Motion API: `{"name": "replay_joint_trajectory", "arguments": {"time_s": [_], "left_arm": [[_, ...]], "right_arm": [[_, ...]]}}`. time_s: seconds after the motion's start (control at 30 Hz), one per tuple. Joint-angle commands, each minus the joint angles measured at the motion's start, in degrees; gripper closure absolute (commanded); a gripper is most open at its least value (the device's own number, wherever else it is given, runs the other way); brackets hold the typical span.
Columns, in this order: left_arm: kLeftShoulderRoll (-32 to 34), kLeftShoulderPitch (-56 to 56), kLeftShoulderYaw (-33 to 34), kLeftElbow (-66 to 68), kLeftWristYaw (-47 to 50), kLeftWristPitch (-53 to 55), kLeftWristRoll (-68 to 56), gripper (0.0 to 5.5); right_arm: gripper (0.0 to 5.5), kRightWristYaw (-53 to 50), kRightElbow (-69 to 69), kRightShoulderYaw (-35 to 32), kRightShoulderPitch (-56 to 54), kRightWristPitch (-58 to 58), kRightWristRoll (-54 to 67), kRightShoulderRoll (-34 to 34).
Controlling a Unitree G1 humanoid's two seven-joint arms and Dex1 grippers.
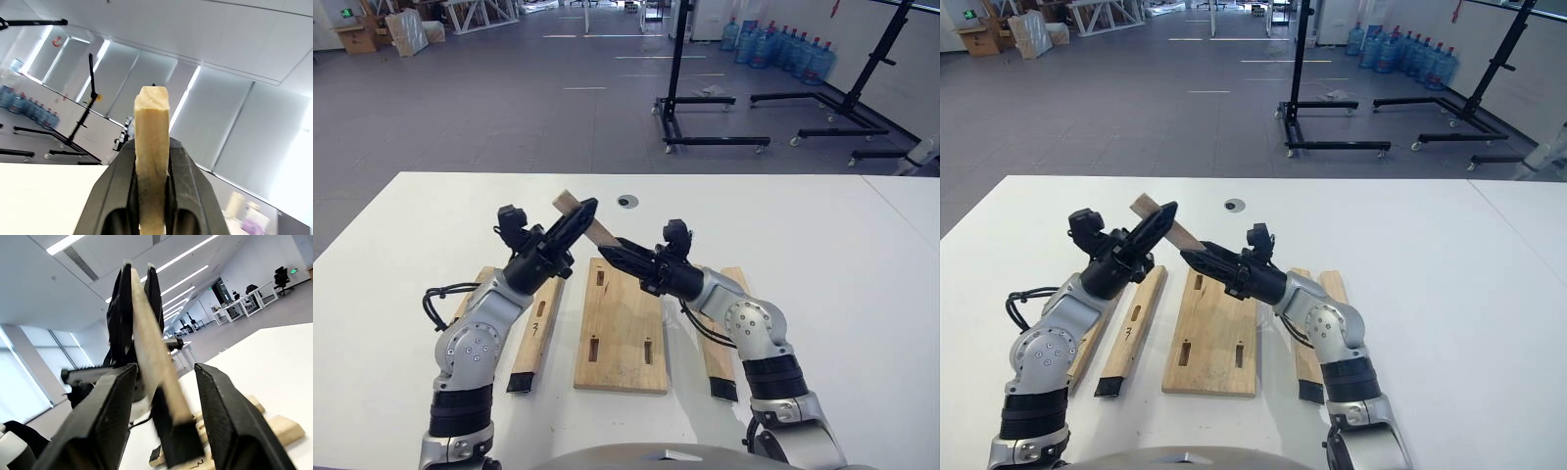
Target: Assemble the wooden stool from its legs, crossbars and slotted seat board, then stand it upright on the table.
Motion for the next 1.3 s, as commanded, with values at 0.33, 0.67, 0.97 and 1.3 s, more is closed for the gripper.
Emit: {"name": "replay_joint_trajectory", "arguments": {"time_s": [0.33,0.67,0.97,1.3], "left_arm": [[2.83,11.15,6.42,-16.68,23.34,-5.91,21.30,5.11],[6.20,22.79,7.02,-12.36,24.01,-7.90,31.63,5.11],[7.31,19.22,9.10,-0.36,20.43,-15.53,34.53,5.11],[6.08,20.22,10.14,-4.39,21.84,-14.81,33.02,5.11]], "right_arm": [[3.14,-28.52,-2.84,-9.40,-0.42,-23.60,-22.64,2.56],[3.14,-40.59,-5.44,-11.95,2.95,-26.16,-26.93,5.32],[3.14,-41.38,-4.88,-9.65,3.18,-26.98,-27.65,6.68],[3.14,-41.50,-4.72,-9.60,3.37,-27.03,-27.86,6.64]]}}
